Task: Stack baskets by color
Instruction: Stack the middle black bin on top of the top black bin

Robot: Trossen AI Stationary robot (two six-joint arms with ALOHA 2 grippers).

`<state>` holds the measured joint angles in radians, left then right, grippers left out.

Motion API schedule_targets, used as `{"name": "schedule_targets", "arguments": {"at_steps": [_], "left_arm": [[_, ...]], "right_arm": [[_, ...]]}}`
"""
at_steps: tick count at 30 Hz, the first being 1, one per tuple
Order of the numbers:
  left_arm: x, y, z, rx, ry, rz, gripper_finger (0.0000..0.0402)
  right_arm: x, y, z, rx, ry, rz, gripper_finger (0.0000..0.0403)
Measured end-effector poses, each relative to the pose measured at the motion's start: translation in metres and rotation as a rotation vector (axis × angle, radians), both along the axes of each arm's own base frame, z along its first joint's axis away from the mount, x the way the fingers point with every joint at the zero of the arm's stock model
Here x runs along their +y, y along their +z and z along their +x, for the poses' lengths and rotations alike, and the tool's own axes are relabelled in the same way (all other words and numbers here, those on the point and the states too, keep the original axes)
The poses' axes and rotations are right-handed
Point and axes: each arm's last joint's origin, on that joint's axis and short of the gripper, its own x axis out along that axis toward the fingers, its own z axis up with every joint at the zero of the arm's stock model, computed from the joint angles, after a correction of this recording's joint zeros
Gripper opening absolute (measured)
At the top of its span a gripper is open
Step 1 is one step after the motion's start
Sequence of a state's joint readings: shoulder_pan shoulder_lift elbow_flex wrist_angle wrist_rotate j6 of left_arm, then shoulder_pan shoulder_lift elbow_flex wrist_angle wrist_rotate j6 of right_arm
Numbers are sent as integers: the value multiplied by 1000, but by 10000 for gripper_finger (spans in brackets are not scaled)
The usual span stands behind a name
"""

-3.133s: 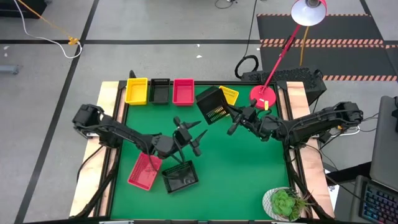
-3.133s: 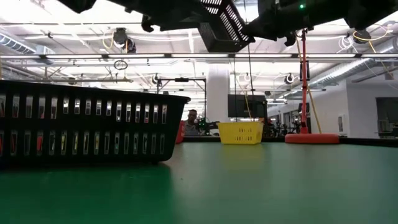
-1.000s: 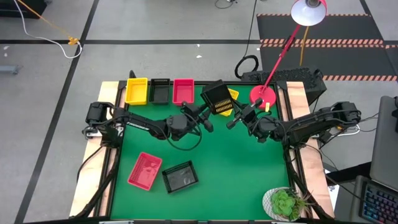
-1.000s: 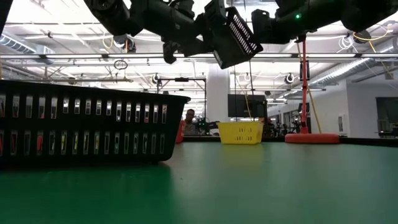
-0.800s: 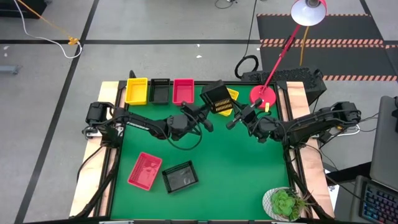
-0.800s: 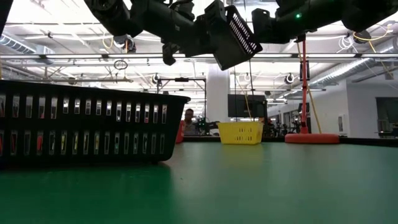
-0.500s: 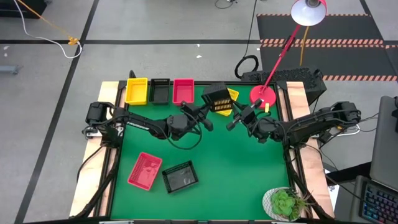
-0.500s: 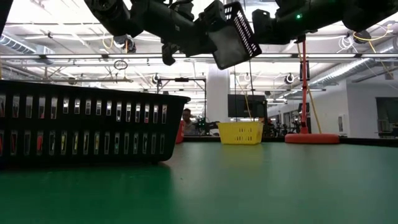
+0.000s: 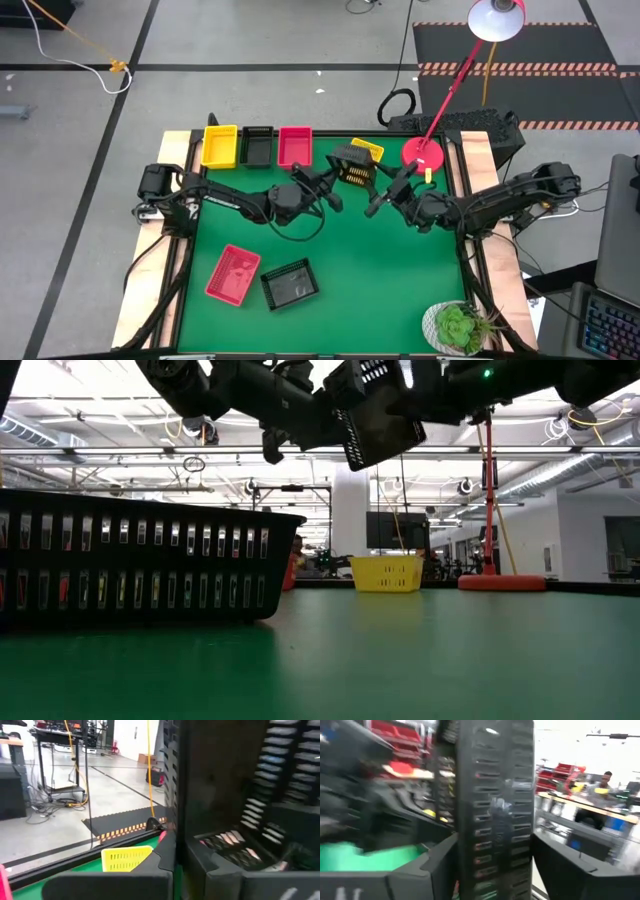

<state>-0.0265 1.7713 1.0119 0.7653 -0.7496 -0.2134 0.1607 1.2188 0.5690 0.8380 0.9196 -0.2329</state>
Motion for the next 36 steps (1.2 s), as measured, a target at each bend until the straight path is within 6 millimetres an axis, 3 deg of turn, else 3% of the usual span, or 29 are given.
{"name": "schedule_targets", "arguments": {"at_steps": [8,19,36], "left_arm": [[13,29,-12,-22,26,59,15],[33,60,-38,67,89,111,11],[48,134,-159,224,179,-20,8]], "right_arm": [[10,14,-9,-56,59,-11,247],[27,26,-20,-69,298,-63,247],[39,14,-22,72,360,-81,247]]}}
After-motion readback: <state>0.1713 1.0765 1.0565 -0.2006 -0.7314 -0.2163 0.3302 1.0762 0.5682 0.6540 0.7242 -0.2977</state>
